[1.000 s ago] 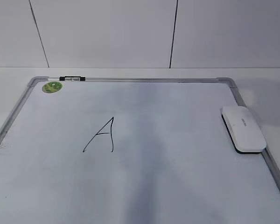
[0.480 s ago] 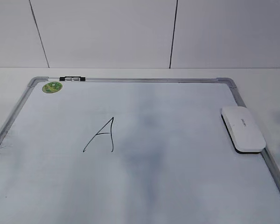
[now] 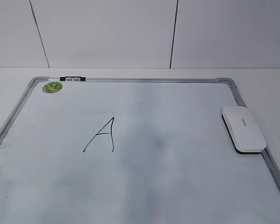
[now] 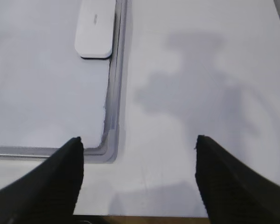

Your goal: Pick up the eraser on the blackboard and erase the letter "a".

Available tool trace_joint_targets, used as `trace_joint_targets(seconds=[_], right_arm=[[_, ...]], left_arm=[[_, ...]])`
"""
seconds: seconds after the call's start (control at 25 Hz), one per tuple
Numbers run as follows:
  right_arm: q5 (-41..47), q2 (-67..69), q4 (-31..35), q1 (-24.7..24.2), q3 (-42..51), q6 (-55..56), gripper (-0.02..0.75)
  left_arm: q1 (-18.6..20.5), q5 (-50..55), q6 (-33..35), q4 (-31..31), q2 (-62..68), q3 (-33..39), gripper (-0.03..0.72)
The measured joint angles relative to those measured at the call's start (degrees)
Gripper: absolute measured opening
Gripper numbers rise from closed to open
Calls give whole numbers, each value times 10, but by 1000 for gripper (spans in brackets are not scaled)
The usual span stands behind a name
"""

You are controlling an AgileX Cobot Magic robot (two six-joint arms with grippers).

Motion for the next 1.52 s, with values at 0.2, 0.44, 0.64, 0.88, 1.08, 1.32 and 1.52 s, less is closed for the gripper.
trace_joint_targets(seconds=[0.2,0.44,0.64,0.88,1.08,1.32,1.52], right_arm=[[1,-37,0,0,69,-1,593],[3,-44,-3,0,84,-1,593],[-8,-44,-5,0,88,-1,593],[-50,-44,-5,0,102,-8,592],[-67,-44,-6,0,113,-23,593],[-71,-44,-6,0,113,-27,592],[-72,-44,-6,0,113,-27,592]], left_arm=[[0,0,0,5,-6,29,308],[-8,-12,0,30,-7,29,307],[-27,-14,0,51,-7,29,307],[-28,-21,0,52,-7,29,307],[-28,-46,0,52,-7,30,307],[-28,-57,0,83,-7,35,307],[-28,-70,0,91,-7,72,307]])
